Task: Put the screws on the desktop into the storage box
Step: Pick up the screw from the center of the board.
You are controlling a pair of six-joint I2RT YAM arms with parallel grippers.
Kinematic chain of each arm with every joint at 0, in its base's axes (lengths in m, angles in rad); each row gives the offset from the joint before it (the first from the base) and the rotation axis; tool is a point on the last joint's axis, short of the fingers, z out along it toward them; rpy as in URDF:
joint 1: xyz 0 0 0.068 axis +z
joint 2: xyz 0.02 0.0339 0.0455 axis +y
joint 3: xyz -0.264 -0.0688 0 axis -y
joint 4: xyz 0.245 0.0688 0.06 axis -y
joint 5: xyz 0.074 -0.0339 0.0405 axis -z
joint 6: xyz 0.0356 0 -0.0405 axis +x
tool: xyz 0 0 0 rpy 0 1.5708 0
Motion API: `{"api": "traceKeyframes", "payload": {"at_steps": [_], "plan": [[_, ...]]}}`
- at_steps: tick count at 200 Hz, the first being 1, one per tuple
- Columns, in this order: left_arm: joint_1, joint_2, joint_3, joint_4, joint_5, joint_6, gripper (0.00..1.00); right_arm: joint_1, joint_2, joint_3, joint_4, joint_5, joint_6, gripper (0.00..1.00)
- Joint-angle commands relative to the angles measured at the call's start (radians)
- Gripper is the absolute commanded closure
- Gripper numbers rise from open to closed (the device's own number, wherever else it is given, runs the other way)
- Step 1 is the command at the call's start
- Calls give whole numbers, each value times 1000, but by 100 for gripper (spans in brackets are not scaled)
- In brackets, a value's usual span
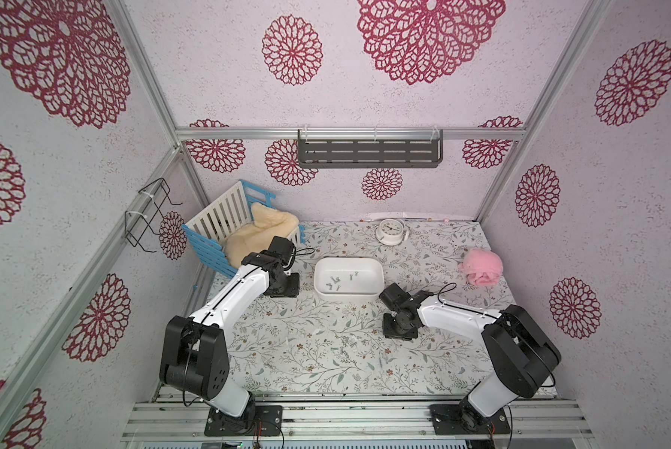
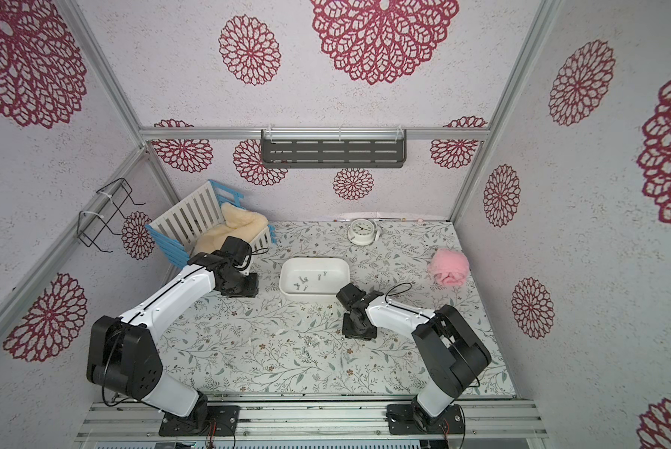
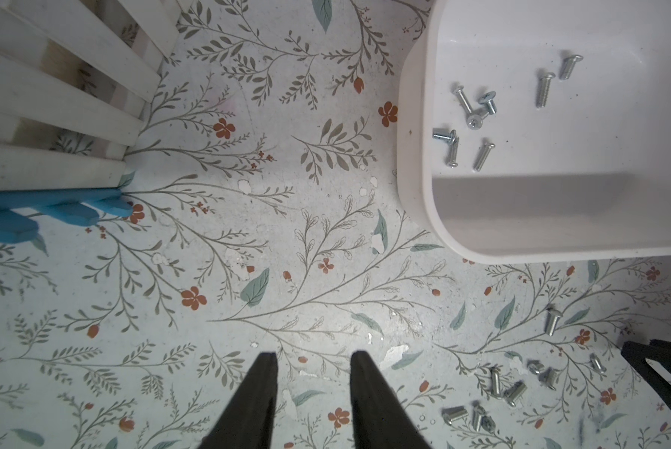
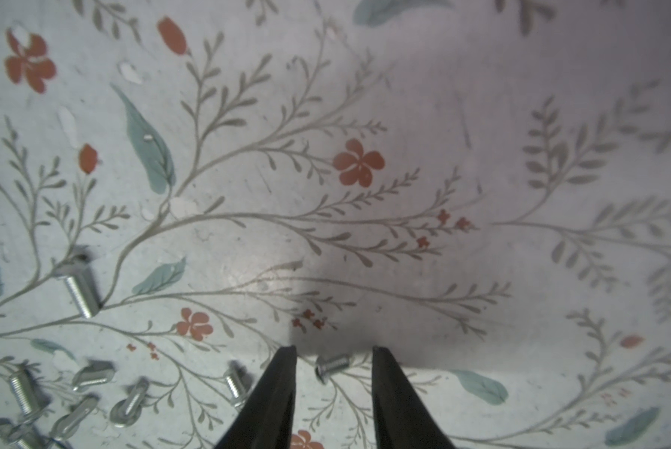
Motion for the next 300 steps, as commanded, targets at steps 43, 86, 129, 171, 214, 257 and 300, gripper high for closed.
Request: {"api": "traceKeyframes", "payload": {"at_steps": [43, 86, 129, 171, 214, 257, 300], "plan": [[10, -2, -9, 19, 13, -2, 63, 9, 13, 11, -13, 6, -10, 68], [11, -3, -9, 18, 10, 0, 63, 10, 18, 9, -10, 7, -10, 72], [10, -1, -9, 19, 12, -2, 63, 11, 27, 9, 3, -1, -14, 77], [10, -2, -9, 19, 13, -2, 63, 14, 26, 15, 1, -1, -14, 82], [11, -2, -9, 19, 11, -2, 63, 20, -5, 54, -41, 13, -11, 83], [10, -2, -9, 19, 10, -2, 63, 36, -50, 147, -102, 26, -12, 84], [10, -10, -9, 19, -1, -5, 63, 42, -33, 292, -140, 35, -39, 84]]}}
